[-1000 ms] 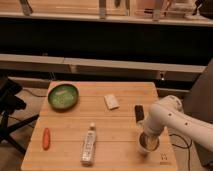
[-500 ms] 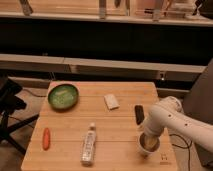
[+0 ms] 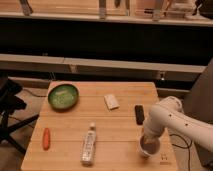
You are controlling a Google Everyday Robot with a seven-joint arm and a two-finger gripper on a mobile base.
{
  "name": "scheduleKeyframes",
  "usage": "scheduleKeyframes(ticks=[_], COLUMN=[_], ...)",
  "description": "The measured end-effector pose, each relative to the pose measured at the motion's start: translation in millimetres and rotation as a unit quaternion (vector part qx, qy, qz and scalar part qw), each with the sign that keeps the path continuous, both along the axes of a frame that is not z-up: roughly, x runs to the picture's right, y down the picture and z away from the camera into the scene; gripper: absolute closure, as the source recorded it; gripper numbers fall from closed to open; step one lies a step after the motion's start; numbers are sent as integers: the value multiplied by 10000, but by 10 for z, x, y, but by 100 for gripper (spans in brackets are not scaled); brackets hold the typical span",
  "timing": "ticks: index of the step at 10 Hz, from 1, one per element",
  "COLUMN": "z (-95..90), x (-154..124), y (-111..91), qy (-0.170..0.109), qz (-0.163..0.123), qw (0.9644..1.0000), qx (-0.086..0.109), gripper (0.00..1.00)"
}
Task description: Place the ceramic cup in the ceramic bowl
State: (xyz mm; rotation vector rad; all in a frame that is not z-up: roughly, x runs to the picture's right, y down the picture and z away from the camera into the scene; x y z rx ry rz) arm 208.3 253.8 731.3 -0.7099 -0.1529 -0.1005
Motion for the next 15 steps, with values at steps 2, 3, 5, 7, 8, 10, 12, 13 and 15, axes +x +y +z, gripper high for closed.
scheduleKeyframes(ticks=[2, 3, 5, 7, 8, 10, 12, 13, 15], z=[-59, -110, -204, -226, -227, -233, -336, -378, -362], x=[-3, -13, -46, -94, -110, 24, 80, 71, 50], y=[-102, -212, -390, -434, -492, -569, -670, -706, -725], qy=[60, 92, 115, 150, 166, 223, 228, 223, 231], qz=[-67, -95, -196, -275, -281, -289, -310, -332, -379], qw=[10000, 9999, 9997, 9995, 9995, 9993, 9993, 9992, 9990], qx=[-4, 1, -2, -8, -14, -20, 11, 31, 26], gripper=[100, 100, 100, 100, 100, 100, 100, 100, 100])
